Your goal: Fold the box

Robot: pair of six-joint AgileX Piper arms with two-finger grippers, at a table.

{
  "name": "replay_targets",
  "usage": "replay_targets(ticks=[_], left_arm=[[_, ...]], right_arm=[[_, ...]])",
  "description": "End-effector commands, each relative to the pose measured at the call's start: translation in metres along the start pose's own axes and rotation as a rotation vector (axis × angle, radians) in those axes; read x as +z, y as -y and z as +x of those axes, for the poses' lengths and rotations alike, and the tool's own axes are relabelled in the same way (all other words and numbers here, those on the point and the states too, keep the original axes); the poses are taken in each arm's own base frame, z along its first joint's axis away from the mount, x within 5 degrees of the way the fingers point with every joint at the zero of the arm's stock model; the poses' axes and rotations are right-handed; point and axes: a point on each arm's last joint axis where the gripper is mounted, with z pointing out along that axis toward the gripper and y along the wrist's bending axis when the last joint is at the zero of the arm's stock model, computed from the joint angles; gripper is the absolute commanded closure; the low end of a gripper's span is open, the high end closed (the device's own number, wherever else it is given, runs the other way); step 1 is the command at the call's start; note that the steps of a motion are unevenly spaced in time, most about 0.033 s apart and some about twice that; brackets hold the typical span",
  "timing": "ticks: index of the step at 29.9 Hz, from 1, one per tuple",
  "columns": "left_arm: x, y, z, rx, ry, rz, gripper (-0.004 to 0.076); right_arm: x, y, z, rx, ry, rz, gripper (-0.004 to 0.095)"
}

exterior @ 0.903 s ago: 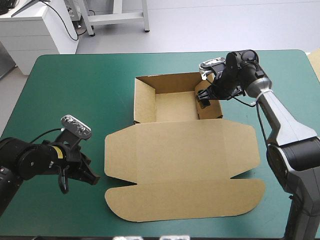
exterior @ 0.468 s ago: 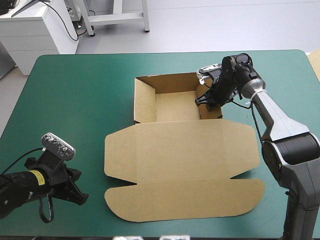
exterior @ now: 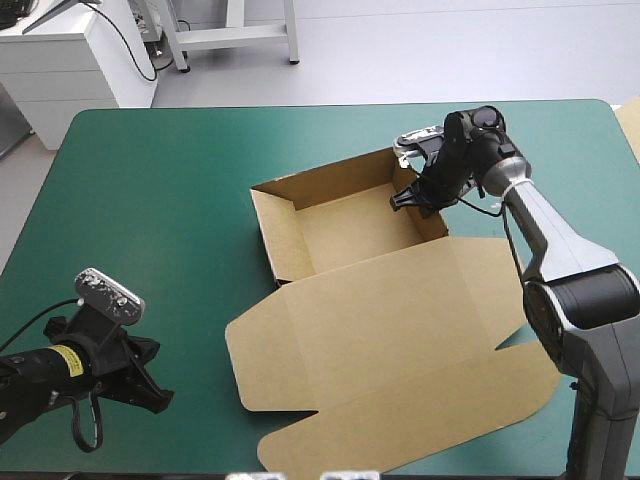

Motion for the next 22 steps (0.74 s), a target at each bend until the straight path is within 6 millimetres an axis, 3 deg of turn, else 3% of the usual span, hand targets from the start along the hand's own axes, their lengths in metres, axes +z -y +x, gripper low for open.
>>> replay_targets(ticks=[1,5,10,17,22], left_arm=[[-0.005,0.001,-0.008,-0.009,0.07,0.003,0.0731],[-0.005,0.001,-0.008,-0.005,0.07,0.003,0.0731],[-0.005,0.0,-0.008,-0.003,0.069,-0.002,0.0731],[-0.005,-0.002,-0.008,0.005,0.066,-0.022,0.0731],[-0.005,-0.002,-0.008,0.006,0.065,-0.024,0.0731]], right_arm=[[-0.049,-0.001,-0.006,-0.032,0.128,0.025,0.0929],[-0.081,0.004,-0.01,-0.057,0.215,0.088,0.0929],[-0.129,0.032,-0.004,-0.034,0.32,0.218,0.0929],[-0.174,0.109,0.031,0.128,0.342,0.435,0.0929],[-0.186,0.164,0.062,0.29,0.336,0.478,0.0929]])
